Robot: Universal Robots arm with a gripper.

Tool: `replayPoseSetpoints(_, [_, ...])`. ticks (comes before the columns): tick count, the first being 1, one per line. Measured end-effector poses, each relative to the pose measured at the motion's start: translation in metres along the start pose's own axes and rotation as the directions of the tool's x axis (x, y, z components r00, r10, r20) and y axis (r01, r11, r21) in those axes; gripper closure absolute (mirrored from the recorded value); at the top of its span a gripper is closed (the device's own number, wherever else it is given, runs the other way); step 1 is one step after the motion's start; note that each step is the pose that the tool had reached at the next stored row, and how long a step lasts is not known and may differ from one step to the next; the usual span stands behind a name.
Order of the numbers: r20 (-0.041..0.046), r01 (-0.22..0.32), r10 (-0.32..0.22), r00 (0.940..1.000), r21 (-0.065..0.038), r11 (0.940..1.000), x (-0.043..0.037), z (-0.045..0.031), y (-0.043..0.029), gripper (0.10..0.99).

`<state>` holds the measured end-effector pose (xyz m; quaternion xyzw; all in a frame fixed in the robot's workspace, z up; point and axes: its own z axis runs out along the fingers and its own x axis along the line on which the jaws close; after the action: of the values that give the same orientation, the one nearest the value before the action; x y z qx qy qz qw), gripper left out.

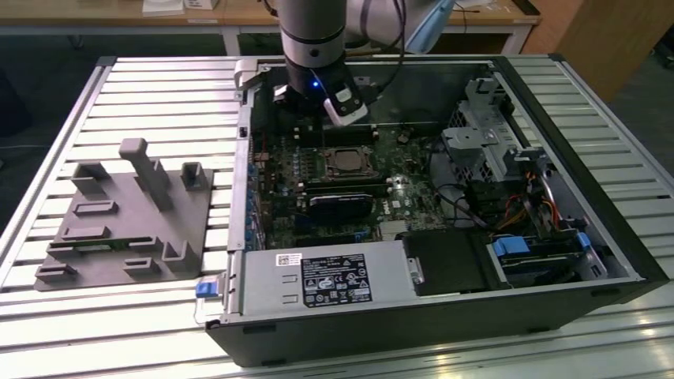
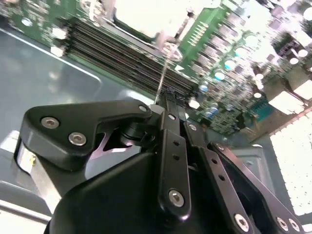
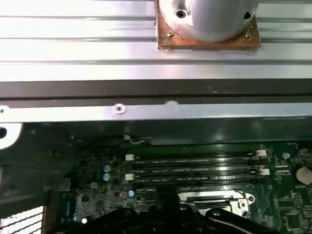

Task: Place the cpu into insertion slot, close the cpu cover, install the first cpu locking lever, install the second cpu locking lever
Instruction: 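Install the first cpu locking lever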

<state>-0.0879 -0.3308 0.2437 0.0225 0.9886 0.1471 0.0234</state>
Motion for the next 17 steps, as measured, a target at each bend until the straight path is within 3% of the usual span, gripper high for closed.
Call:
replayPoseSetpoints(6, [0.0001,0.0,0.0,1.0,0.0,1.0,-0.0184,0.001,0.0007,0.98])
replayPoseSetpoints(12, [0.0038,0.001,-0.001,1.0,0.0,1.0,-0.0187,0.001,0.0007,0.98])
replayPoseSetpoints(13, [0.0114,0.003,-0.003,0.9999,-0.001,1.0,-0.0186,0.0011,0.0007,0.98])
replayPoseSetpoints(17, [0.0572,0.017,-0.017,0.9982,-0.001,0.9999,-0.0181,0.0019,0.0003,0.98])
